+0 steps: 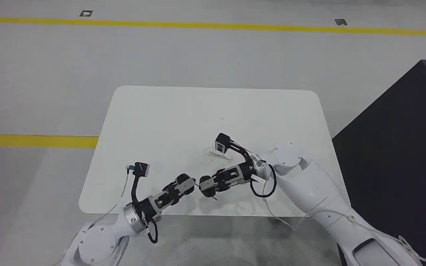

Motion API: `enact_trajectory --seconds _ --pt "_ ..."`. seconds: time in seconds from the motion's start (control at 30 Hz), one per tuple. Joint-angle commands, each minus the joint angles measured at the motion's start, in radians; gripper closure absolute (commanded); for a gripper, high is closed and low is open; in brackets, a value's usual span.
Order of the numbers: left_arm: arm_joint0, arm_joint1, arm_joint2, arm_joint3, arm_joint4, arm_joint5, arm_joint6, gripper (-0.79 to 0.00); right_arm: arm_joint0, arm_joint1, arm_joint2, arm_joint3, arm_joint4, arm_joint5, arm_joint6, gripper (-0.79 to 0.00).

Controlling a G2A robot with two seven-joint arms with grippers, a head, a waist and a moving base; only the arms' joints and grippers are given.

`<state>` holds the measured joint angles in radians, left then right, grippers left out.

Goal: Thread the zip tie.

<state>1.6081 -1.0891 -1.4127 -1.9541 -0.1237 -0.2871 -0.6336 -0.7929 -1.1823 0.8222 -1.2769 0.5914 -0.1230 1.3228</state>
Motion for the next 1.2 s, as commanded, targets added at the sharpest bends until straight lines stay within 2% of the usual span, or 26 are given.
enact_trajectory --seconds 0.0,0.13,0.27,0.43,0.8,0.87,1.03,1.1,1.17 --pt "0.006 0.000 -0.018 0.005 -0.031 -0.015 0.018 -0.785 0.001 0.004 0.014 0.007 -0.010 -0.003 0.005 0.000" --pt "0.011 0.002 -0.049 0.027 -0.083 -0.016 0.019 -0.785 -0.013 0.025 0.087 0.008 -0.010 -0.034 0.039 0.000" --pt "0.009 0.004 -0.048 0.057 -0.099 -0.003 -0.015 -0.785 -0.047 0.060 0.204 -0.004 -0.017 -0.049 0.065 0.000" --pt "0.002 0.004 -0.044 0.068 -0.100 0.009 -0.032 -0.785 -0.113 0.099 0.347 -0.029 0.001 -0.015 0.062 0.000" --pt "0.002 0.004 -0.044 0.068 -0.100 0.009 -0.032 -0.785 -0.113 0.099 0.347 -0.029 0.001 -0.015 0.062 0.000" --pt "0.002 0.004 -0.044 0.068 -0.100 0.009 -0.032 -0.785 -0.132 0.100 0.351 -0.035 -0.015 -0.033 0.021 0.000" --pt "0.002 0.004 -0.044 0.068 -0.100 0.009 -0.032 -0.785 -0.129 0.123 0.438 0.036 -0.126 -0.087 -0.058 0.000" --pt "0.002 0.004 -0.044 0.068 -0.100 0.009 -0.032 -0.785 -0.125 0.139 0.484 0.044 -0.222 -0.114 -0.089 0.000" --pt "0.002 0.004 -0.044 0.068 -0.100 0.009 -0.032 -0.785 -0.137 0.151 0.529 0.041 -0.255 -0.126 -0.113 0.000"
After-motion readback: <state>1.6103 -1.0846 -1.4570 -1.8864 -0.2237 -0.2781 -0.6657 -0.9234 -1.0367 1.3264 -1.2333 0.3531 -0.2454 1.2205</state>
